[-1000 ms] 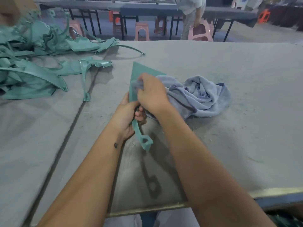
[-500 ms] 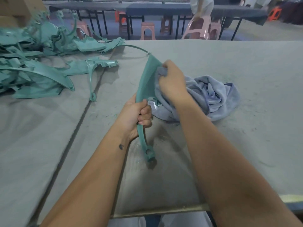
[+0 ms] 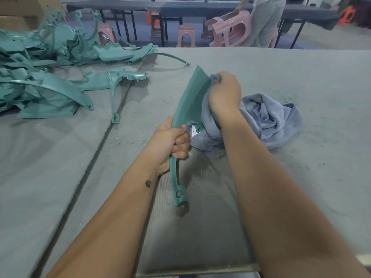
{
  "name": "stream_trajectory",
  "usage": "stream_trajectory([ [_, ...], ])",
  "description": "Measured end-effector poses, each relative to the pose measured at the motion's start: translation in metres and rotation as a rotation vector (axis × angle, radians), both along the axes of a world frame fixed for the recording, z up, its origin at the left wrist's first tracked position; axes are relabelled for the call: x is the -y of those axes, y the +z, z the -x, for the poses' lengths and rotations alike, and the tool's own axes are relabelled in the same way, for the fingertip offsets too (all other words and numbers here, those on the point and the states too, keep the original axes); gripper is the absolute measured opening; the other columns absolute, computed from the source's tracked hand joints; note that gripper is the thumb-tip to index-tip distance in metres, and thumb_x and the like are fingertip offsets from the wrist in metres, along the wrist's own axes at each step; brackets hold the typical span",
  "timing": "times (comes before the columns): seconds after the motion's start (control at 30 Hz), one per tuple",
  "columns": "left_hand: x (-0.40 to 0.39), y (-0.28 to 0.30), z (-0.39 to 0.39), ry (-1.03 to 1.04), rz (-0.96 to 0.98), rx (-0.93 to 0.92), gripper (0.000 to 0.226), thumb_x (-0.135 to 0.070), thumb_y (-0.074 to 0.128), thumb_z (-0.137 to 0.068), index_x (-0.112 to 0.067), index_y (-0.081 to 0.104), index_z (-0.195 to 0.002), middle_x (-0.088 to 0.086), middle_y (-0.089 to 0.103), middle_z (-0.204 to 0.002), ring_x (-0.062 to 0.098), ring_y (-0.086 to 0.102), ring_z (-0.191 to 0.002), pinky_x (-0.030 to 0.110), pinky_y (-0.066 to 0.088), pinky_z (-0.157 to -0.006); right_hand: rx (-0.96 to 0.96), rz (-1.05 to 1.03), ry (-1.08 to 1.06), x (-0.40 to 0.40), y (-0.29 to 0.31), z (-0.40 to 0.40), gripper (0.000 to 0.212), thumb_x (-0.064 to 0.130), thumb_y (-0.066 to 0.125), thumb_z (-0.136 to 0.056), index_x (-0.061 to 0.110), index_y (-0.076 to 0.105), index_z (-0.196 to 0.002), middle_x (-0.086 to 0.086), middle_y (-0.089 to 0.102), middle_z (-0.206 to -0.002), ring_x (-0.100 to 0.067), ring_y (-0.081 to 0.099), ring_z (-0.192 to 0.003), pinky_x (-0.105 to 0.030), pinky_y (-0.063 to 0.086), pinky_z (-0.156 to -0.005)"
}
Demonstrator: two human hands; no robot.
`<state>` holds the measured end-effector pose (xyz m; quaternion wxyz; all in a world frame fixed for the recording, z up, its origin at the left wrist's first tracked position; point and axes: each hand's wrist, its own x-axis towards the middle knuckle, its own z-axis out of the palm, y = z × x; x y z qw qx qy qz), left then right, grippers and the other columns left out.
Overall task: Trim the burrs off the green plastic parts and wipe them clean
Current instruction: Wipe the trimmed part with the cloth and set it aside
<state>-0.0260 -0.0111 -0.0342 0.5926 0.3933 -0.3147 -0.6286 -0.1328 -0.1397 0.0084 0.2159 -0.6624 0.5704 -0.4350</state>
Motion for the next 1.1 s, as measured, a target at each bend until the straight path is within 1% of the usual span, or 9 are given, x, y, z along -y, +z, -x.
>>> stream_trajectory([
  [0.13,0.001,-0.001,0.001,0.026,-0.031,0.013,0.028,0.001,0.031,-0.102,-0.019,0.041,-0.084,-0.005,0.031,-0.047,0.001,0.022,-0.031,0.008,0.019,-0.034,0.221,0.305,0.270,-0.026,0.008,-0.026,0.025,0.010,0.045,-0.094,0.016,0.067,-0.104,0.008,0.063,-0.093,-0.007,0.054,-0.085,-0.009,0.036,-0.070],
  [0.27,0.002,-0.002,0.001,0.030,-0.034,-0.053,0.028,0.000,0.031,-0.101,-0.020,0.041,-0.086,-0.006,0.030,-0.047,0.000,0.022,-0.032,0.008,0.017,-0.032,0.130,0.164,0.278,-0.017,-0.013,-0.016,0.031,0.011,0.040,-0.099,0.018,0.062,-0.120,0.006,0.063,-0.108,-0.007,0.054,-0.095,-0.017,0.038,-0.079],
  [0.47,0.008,-0.001,0.004,0.155,-0.047,-0.027,0.022,-0.011,0.039,-0.104,-0.017,0.046,-0.084,-0.003,0.037,-0.046,0.004,0.030,-0.033,0.012,0.025,-0.032,-0.173,0.009,0.153,-0.005,-0.026,0.013,0.024,-0.004,0.039,-0.080,0.018,0.042,-0.071,0.000,0.038,-0.067,-0.018,0.031,-0.067,-0.032,0.027,-0.059],
  [0.57,0.011,-0.002,0.005,0.310,-0.031,0.132,0.028,-0.023,0.047,-0.103,-0.013,0.053,-0.078,0.000,0.047,-0.044,0.009,0.040,-0.034,0.016,0.033,-0.037,-0.335,-0.041,0.226,-0.017,-0.023,0.009,0.024,-0.004,0.051,-0.079,0.006,0.071,-0.088,0.003,0.064,-0.078,-0.023,0.053,-0.071,-0.031,0.044,-0.062],
  [0.63,0.012,-0.003,0.003,0.353,-0.037,0.128,0.031,-0.020,0.046,-0.103,-0.010,0.052,-0.074,0.000,0.048,-0.043,0.009,0.041,-0.033,0.015,0.034,-0.037,-0.364,-0.105,0.287,-0.021,-0.018,0.009,0.030,-0.004,0.054,-0.081,0.015,0.075,-0.092,-0.003,0.074,-0.091,-0.025,0.065,-0.083,-0.033,0.052,-0.071],
  [0.77,0.014,-0.002,0.004,0.352,-0.056,0.064,0.025,-0.014,0.044,-0.103,-0.009,0.053,-0.080,0.001,0.045,-0.044,0.009,0.038,-0.032,0.014,0.033,-0.036,-0.352,-0.203,0.417,-0.031,0.001,0.017,0.022,0.001,0.062,-0.080,0.016,0.078,-0.083,0.006,0.068,-0.065,-0.013,0.060,-0.060,-0.017,0.045,-0.049],
  [0.87,0.013,-0.001,0.007,0.342,-0.030,0.134,0.023,-0.013,0.045,-0.102,-0.011,0.053,-0.081,0.001,0.040,-0.044,0.010,0.033,-0.032,0.014,0.029,-0.036,-0.354,-0.259,0.479,-0.044,0.005,0.033,0.016,0.012,0.067,-0.079,0.023,0.077,-0.082,0.006,0.073,-0.075,-0.002,0.060,-0.064,-0.008,0.042,-0.045],
  [1.0,0.011,-0.003,0.009,0.347,0.000,0.241,0.031,-0.013,0.045,-0.102,-0.013,0.050,-0.072,-0.002,0.041,-0.041,0.009,0.035,-0.031,0.013,0.029,-0.035,-0.270,-0.147,0.340,-0.048,-0.013,0.033,0.019,0.002,0.056,-0.081,0.014,0.071,-0.083,-0.010,0.072,-0.082,-0.022,0.065,-0.073,-0.030,0.052,-0.064],
  [1.1,0.010,-0.003,0.007,0.329,0.015,0.262,0.032,-0.014,0.044,-0.103,-0.014,0.051,-0.071,0.000,0.041,-0.044,0.009,0.035,-0.034,0.013,0.029,-0.036,-0.340,-0.080,0.166,-0.040,-0.024,0.021,0.020,-0.001,0.047,-0.080,0.016,0.055,-0.074,-0.006,0.061,-0.070,-0.028,0.056,-0.070,-0.032,0.039,-0.053],
])
